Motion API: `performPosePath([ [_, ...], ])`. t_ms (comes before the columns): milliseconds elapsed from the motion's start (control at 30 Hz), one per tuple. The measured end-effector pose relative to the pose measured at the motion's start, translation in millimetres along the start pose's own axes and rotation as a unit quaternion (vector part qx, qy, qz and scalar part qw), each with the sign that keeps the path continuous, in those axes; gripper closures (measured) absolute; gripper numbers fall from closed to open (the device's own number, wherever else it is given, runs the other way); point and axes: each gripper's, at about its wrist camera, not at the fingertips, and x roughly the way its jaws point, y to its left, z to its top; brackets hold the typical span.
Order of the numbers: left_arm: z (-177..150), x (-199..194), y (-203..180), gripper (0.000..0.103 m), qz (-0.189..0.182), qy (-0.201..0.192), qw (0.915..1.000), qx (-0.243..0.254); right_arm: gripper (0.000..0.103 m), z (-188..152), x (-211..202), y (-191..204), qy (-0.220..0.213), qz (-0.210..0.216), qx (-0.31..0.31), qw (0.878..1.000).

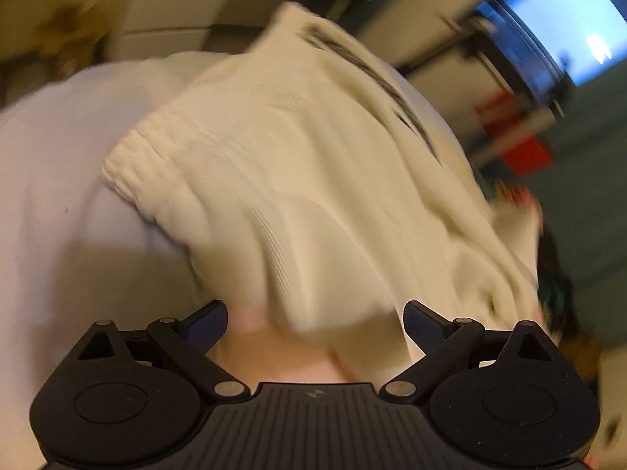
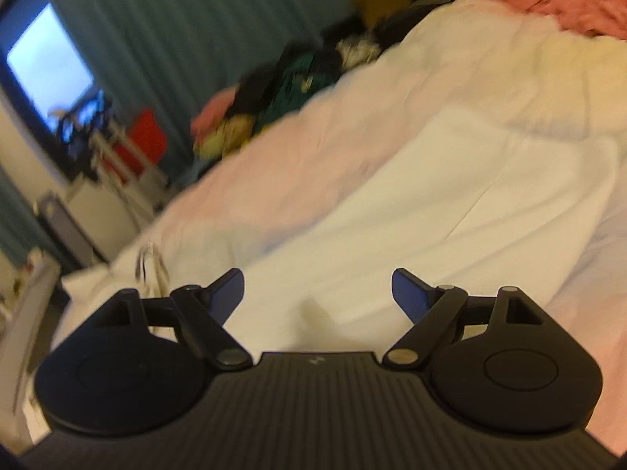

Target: Fold clothes

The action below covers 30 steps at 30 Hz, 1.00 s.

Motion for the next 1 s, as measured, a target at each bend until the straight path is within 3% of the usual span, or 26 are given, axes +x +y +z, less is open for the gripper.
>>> performPosePath([
  [100, 15, 11, 18, 0.012, -0.012, -0.027, 0.9968, -0.074, 0.019, -4, 11, 3, 0.006, -0.006, -0.016, 1.0],
  [167, 21, 12, 24, 0.022, -0.011, -0.039, 0.9932, -0.11, 0.019, -4, 20, -3, 0.008, -0.019, -0.008, 1.0],
  [200, 24, 11, 27, 0.035, -0.009, -0.044, 0.9911, -0.126, 0.019, -3, 25, -6, 0.009, -0.026, -0.003, 1.0],
  [233, 27, 10, 28, 0.053, -0.003, -0.044, 0.9903, -0.132, 0.019, -3, 29, -9, 0.013, -0.031, 0.004, 0.999],
  [300, 35, 5, 31, 0.076, 0.012, -0.04, 0.9906, -0.131, 0.019, -3, 35, -14, 0.017, -0.038, 0.013, 0.999],
  [433, 53, -22, 29, 0.087, 0.014, -0.046, 0.9947, -0.091, 0.019, -6, 36, -14, 0.02, -0.042, 0.015, 0.999],
  [500, 61, -41, 25, 0.088, 0.013, -0.052, 0.9968, -0.059, 0.019, -7, 33, -13, 0.019, -0.043, 0.01, 0.999],
  [600, 64, -53, 24, 0.088, 0.068, -0.057, 0.996, 0.004, 0.019, -8, 29, -11, 0.018, -0.043, 0.004, 0.999],
  [667, 58, -42, 24, 0.086, 0.108, -0.029, 0.9915, 0.067, 0.019, -8, 26, -10, 0.019, -0.041, 0.0, 0.999],
  [767, 49, -38, 23, 0.083, 0.111, -0.021, 0.989, 0.095, 0.019, -9, 22, -8, 0.019, -0.037, -0.006, 0.999],
  [867, 48, -44, 16, 0.068, 0.12, -0.022, 0.9849, 0.123, 0.019, -10, 18, -6, 0.02, -0.033, -0.012, 0.999],
  [933, 40, -51, 5, 0.045, 0.137, -0.021, 0.9773, 0.16, 0.019, -11, 13, 1, 0.016, -0.024, -0.027, 0.999],
  [1000, 32, -60, -5, 0.034, 0.149, -0.032, 0.9669, 0.205, 0.019, -12, 8, 10, 0.01, -0.015, -0.048, 0.999],
])
